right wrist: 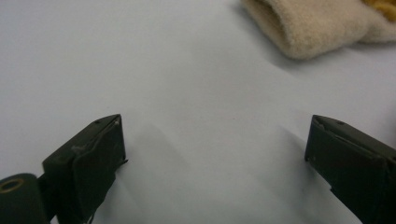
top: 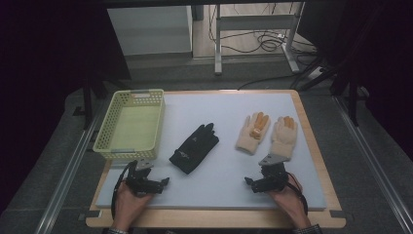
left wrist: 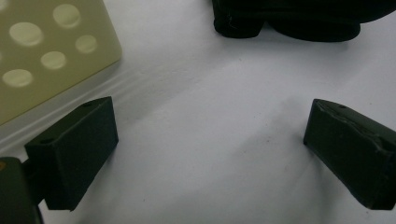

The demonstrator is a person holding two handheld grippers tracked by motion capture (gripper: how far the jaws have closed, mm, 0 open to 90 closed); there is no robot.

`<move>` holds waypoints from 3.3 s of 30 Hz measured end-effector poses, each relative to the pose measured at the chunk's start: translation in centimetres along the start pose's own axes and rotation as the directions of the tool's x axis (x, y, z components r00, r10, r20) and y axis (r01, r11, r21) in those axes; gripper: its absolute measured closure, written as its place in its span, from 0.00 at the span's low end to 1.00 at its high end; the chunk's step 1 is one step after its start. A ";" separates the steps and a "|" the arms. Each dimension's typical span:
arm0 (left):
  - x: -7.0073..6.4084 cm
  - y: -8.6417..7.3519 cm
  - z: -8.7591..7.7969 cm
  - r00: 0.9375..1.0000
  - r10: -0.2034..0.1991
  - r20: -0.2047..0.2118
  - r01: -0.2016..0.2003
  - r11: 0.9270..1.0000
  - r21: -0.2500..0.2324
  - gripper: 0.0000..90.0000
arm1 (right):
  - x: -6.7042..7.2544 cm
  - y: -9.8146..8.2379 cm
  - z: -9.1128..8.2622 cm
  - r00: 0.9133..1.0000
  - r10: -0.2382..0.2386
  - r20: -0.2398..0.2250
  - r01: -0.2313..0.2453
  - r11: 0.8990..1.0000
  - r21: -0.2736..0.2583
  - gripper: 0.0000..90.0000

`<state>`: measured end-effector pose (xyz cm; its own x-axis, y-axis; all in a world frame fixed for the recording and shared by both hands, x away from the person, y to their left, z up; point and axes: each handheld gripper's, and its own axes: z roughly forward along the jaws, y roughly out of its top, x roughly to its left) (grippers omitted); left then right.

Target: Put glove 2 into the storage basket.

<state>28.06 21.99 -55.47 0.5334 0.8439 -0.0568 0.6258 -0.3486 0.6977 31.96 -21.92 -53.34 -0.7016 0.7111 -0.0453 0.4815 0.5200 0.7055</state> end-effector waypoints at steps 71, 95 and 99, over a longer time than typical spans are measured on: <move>-3.5 11.8 8.5 0.994 0.103 0.044 -0.106 0.992 0.073 0.00 | -0.1 -0.1 0.2 1.000 0.002 -0.001 -0.002 1.000 0.012 0.01; -4.1 12.1 8.2 0.991 0.103 0.083 -0.114 0.984 0.139 0.48 | -0.1 -0.1 0.2 1.000 0.002 0.000 -0.002 1.000 0.013 0.01; -4.2 12.3 8.0 0.990 0.092 0.104 -0.107 0.984 0.146 0.68 | -0.1 -0.1 0.2 1.000 0.002 0.000 -0.002 1.000 0.013 0.01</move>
<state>38.07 10.89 -52.32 0.6453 0.7610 -0.0664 0.6414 -0.4925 0.5883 32.08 -21.93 -53.50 -0.7010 0.7118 -0.0438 0.4894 0.5248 0.6964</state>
